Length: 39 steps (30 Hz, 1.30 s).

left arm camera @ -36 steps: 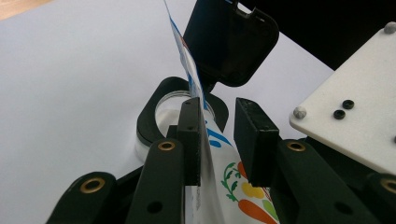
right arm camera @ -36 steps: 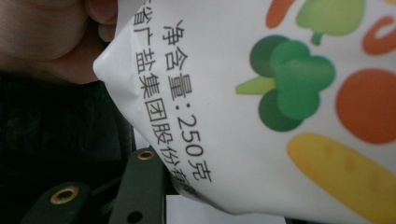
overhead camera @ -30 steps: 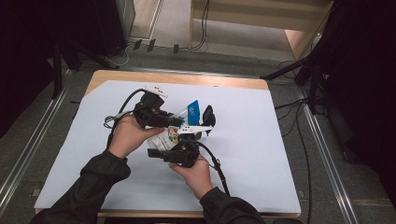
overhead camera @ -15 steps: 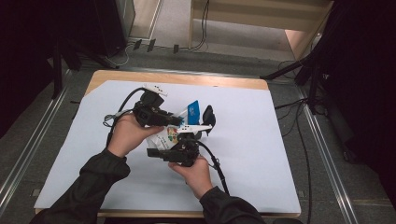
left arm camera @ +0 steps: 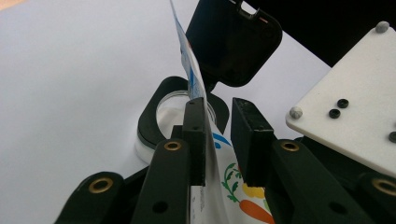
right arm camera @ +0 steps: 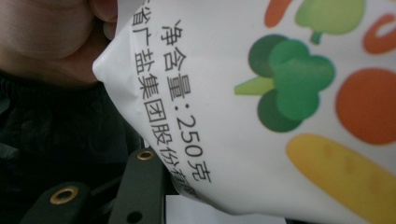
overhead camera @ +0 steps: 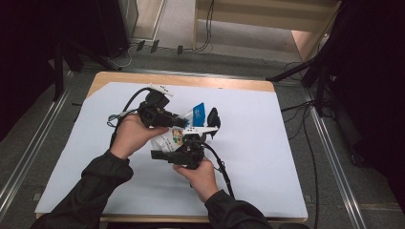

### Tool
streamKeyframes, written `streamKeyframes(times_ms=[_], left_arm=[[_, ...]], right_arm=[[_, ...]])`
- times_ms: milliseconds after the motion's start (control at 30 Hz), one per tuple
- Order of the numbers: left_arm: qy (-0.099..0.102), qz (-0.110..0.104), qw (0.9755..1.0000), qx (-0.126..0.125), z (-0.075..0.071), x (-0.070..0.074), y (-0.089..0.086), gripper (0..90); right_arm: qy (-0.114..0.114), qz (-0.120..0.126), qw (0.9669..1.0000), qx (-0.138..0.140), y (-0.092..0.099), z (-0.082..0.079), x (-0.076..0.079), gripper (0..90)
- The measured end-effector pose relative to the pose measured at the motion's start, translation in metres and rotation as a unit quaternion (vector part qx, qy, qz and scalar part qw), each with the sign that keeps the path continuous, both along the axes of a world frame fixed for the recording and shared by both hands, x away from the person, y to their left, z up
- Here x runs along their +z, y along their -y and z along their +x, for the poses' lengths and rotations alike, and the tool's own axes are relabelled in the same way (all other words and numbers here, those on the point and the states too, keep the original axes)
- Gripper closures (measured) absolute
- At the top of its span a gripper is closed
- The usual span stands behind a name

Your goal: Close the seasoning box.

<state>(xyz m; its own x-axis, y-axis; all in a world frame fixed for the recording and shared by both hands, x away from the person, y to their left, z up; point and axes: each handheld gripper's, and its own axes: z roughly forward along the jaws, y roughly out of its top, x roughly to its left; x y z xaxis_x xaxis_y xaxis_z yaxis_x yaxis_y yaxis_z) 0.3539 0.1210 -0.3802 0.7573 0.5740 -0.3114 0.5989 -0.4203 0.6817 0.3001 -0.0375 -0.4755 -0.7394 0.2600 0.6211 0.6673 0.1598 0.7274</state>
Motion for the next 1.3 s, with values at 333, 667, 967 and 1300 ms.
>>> streamKeyframes(times_ms=[333, 667, 967, 1300], left_arm=[[-0.002, -0.005, 1.0000, 0.002, 0.0010, -0.0001, -0.0011, 71.2], [-0.004, -0.010, 0.9999, 0.002, 0.0020, 0.0003, -0.0021, 69.8], [-0.007, -0.006, 1.0000, 0.002, 0.0025, 0.0002, -0.0019, 69.2], [-0.011, -0.003, 0.9999, 0.003, 0.0034, -0.0027, -0.0040, 69.2]], right_arm=[[0.011, -0.011, 0.9999, -0.005, 0.0012, -0.0010, -0.0006, 63.8], [0.010, 0.000, 0.9999, -0.005, 0.0015, -0.0023, 0.0001, 64.8], [0.002, 0.002, 1.0000, -0.003, 0.0022, -0.0011, -0.0004, 64.8], [0.012, -0.015, 0.9998, -0.002, 0.0010, -0.0010, -0.0029, 64.6]])
